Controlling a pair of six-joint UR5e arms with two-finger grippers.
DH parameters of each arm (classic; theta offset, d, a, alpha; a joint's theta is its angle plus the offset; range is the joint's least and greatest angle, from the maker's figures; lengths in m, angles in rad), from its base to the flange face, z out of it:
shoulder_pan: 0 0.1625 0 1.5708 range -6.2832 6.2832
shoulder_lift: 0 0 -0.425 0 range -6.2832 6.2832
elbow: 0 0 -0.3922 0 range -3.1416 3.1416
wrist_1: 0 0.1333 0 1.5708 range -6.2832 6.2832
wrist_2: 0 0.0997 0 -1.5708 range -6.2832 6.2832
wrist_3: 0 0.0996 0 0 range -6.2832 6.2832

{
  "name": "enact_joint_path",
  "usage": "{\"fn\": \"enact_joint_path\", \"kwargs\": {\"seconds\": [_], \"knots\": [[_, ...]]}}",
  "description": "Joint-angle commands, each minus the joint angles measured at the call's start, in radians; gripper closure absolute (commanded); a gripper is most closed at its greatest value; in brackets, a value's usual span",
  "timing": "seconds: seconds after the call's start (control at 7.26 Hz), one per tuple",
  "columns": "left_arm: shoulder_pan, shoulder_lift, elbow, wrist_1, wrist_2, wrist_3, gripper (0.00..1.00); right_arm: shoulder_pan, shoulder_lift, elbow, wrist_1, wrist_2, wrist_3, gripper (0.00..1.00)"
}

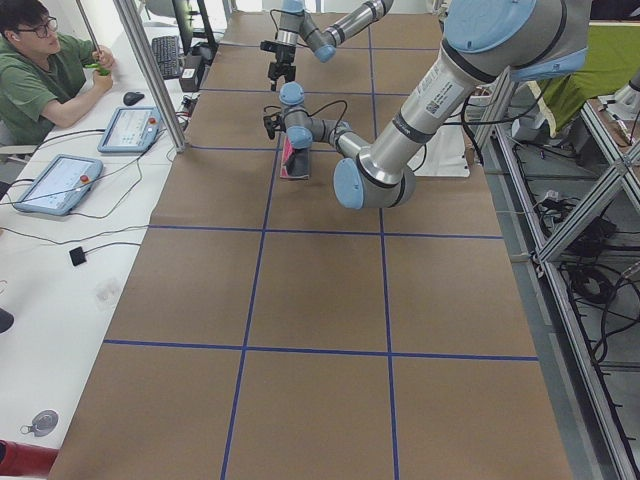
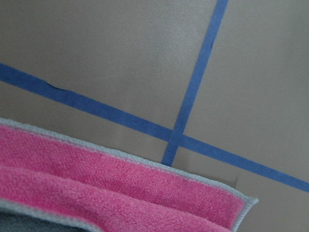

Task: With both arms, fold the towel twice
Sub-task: 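Raise the left gripper away from the towel while the right gripper moves toward it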

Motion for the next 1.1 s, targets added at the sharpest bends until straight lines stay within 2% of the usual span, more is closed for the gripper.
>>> {"fn": "enact_joint_path", "kwargs": {"seconds": [0.0,0.96], "knots": [[0.0,0.004,0.002,0.001,0.0,0.001,0.0,0.0,0.0,0.0,0.0,0.0,0.0,0.01],[-0.004,-0.005,0.028,-0.002,0.021,0.002,0.0,0.015,-0.002,0.005,-0.002,0.015,0.0,0.0]]}}
